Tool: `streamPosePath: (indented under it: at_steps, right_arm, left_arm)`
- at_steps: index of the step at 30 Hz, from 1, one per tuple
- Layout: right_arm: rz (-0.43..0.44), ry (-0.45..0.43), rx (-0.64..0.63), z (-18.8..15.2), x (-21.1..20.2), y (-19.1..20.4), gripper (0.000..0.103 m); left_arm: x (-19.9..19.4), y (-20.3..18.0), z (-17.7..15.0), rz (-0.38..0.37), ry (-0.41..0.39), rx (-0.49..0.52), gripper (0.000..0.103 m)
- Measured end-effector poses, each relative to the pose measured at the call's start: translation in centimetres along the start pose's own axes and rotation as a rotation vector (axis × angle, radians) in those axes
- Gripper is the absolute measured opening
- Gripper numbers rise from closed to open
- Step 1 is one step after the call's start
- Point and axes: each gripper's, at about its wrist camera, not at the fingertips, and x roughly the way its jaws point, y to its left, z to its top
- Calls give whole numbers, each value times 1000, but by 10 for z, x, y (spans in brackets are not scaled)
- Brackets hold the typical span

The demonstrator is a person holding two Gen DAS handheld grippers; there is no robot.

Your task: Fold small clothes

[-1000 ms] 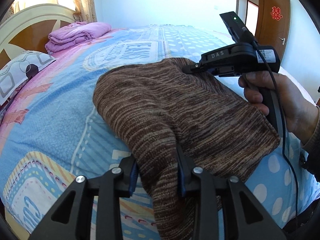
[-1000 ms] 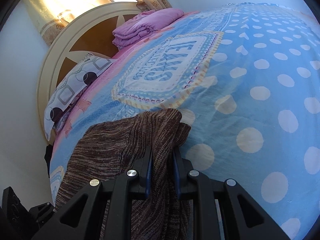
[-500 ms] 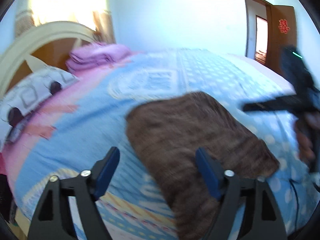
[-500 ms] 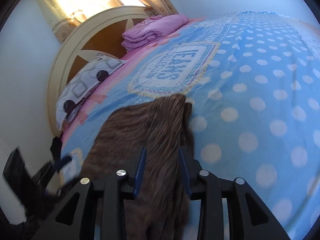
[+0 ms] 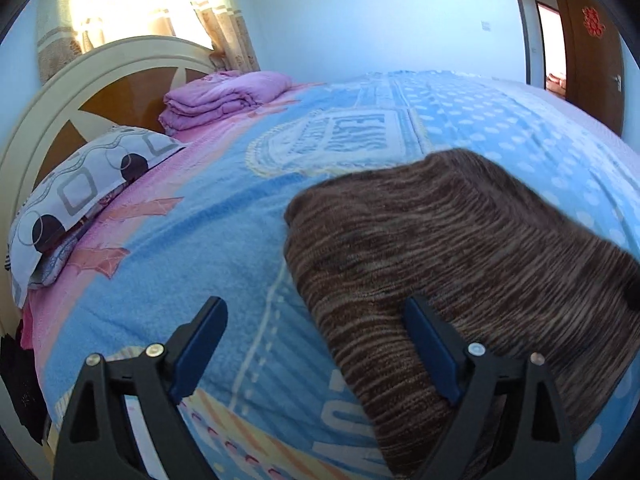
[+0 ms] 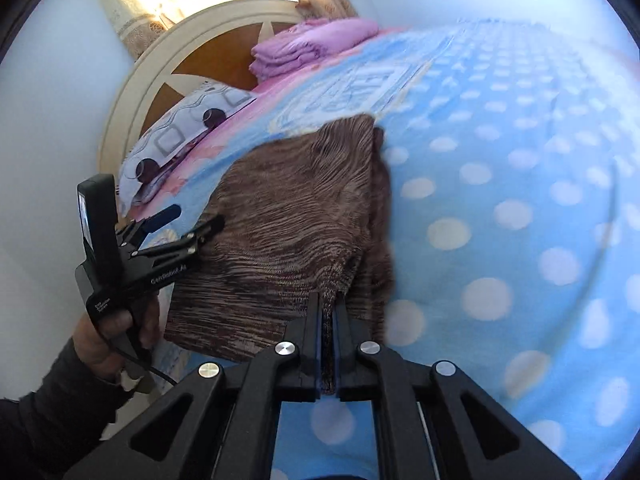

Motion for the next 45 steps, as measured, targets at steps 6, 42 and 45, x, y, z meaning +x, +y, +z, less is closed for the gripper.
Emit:
streamPosePath:
  at_steps: [6, 42, 45]
  right_arm:
    - [35, 20, 71, -11, 25, -22, 3]
    - [-198, -325, -112, -35, -100, 88, 58]
    - [-199, -326, -114, -37, -100, 89, 58]
  left_arm:
    - [12, 12, -2, -32, 36, -79, 103]
    - [-124, 16, 8, -155, -168, -61, 103]
    - [-125, 15, 7, -154, -168, -61, 103]
